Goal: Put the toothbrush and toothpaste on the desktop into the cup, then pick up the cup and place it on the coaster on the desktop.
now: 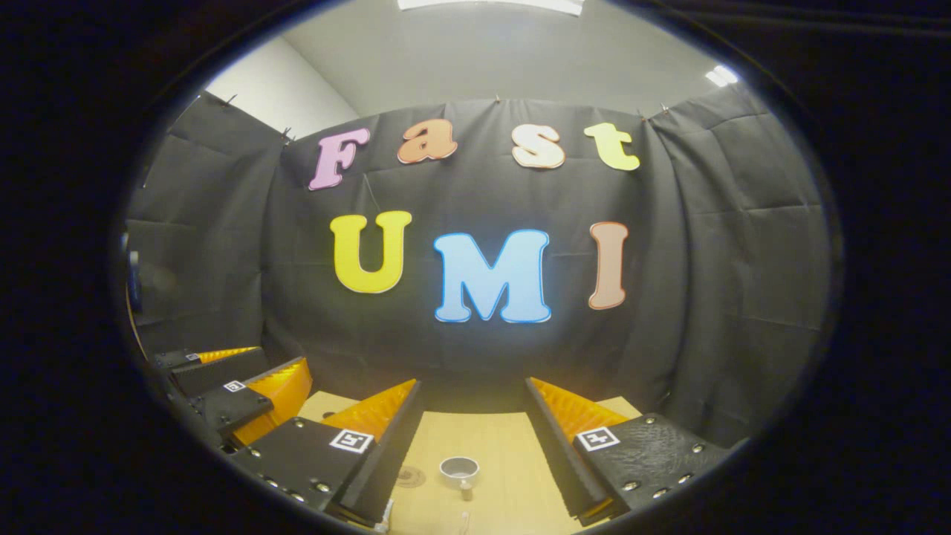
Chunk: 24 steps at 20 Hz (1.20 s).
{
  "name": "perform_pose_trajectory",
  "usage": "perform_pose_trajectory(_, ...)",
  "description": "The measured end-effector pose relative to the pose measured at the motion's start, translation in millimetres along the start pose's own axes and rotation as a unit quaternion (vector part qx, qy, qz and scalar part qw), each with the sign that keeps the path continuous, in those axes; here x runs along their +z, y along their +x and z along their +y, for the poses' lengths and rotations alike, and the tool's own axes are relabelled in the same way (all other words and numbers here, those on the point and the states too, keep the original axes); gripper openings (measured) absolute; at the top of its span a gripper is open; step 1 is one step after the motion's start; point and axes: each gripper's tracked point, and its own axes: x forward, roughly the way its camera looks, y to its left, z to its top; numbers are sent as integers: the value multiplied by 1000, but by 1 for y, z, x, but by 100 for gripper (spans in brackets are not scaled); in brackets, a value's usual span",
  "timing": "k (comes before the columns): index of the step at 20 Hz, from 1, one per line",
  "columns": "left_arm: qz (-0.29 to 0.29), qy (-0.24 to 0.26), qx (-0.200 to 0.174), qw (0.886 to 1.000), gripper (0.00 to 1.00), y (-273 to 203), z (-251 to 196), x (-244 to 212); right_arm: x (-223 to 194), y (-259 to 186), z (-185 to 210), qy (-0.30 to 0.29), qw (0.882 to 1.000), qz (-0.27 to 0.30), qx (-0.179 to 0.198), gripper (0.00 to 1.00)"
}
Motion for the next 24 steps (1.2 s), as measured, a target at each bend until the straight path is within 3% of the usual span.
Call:
perform_pose_trajectory(12, 104, 21, -8, 994, 72, -2, -1, -96, -92, 1, 10, 23, 992, 124, 29, 84)
perform_pose_trajectory(24, 239, 22, -30, 970, 72, -14, 1, -225, -213, -9, 11, 39, 960, 276, 36, 86)
